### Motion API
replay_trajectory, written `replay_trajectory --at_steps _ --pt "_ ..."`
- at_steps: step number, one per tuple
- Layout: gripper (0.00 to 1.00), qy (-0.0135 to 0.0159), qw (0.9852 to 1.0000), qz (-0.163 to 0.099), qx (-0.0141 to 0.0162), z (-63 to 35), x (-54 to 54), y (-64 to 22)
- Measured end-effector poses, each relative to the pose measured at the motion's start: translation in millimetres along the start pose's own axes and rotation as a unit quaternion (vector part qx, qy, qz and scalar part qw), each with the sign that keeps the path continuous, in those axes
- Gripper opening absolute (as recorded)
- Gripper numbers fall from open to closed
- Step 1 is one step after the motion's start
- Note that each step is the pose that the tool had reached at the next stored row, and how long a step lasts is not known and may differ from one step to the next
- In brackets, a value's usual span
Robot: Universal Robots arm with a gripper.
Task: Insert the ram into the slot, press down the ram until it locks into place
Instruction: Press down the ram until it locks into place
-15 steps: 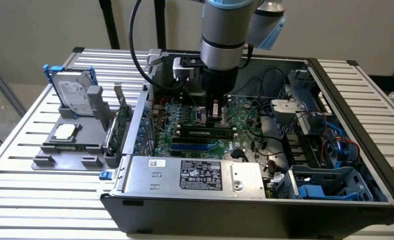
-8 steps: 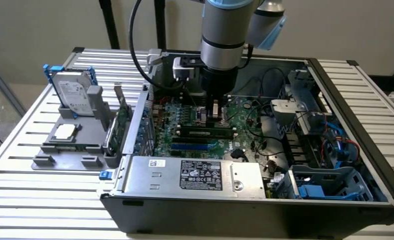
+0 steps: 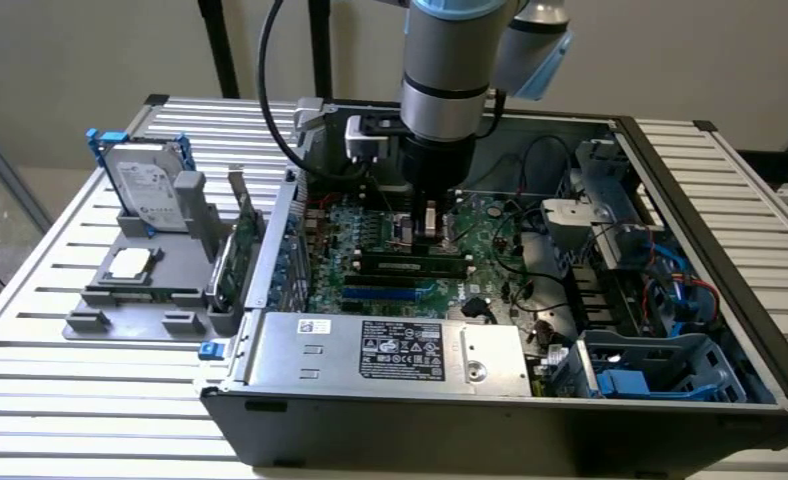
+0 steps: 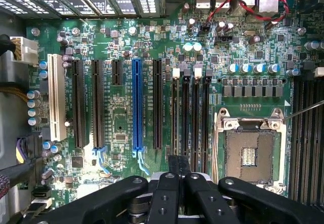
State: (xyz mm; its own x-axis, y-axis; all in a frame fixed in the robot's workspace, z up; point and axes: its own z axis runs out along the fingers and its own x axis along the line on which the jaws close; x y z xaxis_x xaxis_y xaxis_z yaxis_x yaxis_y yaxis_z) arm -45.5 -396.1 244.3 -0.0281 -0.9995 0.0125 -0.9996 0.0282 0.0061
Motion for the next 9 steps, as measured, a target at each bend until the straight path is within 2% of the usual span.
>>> replay_trajectory --at_steps 9 --pt "0.11 0.0001 1.0000 0.000 0.0000 13.2 -0.6 0.0"
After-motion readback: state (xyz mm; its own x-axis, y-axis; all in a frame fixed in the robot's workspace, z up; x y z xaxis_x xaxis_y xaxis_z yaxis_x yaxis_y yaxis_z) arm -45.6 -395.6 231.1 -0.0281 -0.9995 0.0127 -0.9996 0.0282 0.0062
